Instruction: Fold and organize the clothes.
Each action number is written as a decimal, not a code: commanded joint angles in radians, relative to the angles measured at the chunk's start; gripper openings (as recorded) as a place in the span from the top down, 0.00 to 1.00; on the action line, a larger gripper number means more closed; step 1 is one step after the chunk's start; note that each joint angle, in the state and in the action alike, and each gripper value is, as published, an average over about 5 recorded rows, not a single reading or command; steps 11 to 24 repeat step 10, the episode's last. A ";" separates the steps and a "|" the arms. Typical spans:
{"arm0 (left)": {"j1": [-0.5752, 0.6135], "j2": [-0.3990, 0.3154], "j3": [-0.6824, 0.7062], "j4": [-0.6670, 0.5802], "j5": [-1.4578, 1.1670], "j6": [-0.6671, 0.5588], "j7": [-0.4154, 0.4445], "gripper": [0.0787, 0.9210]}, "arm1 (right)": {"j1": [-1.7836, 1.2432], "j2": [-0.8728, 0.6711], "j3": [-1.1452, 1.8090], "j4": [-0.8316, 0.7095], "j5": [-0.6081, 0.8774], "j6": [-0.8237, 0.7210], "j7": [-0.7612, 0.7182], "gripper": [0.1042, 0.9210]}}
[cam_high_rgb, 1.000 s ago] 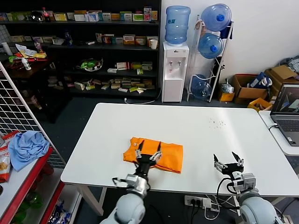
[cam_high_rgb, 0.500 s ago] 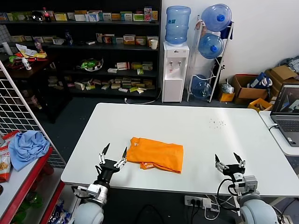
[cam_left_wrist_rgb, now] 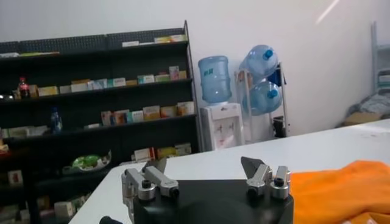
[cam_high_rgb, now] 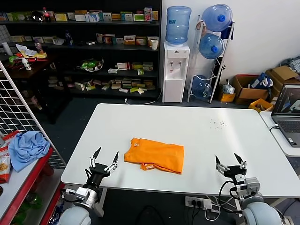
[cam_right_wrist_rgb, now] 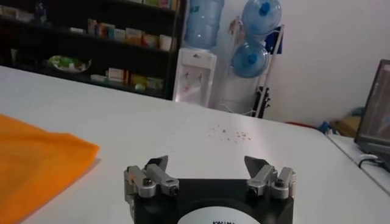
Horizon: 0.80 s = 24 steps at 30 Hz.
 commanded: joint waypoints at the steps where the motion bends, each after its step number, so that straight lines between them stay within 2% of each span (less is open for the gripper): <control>1: 0.022 0.006 -0.027 -0.029 -0.006 0.047 0.012 0.12 | 0.003 0.011 0.002 0.012 -0.019 -0.004 -0.024 0.12; 9: 0.017 -0.012 -0.042 -0.031 0.005 0.046 -0.015 0.12 | 0.011 0.012 -0.028 0.011 -0.020 0.010 -0.022 0.12; 24: 0.017 -0.013 -0.043 -0.031 0.005 0.045 -0.016 0.12 | 0.012 0.012 -0.030 0.011 -0.020 0.010 -0.022 0.12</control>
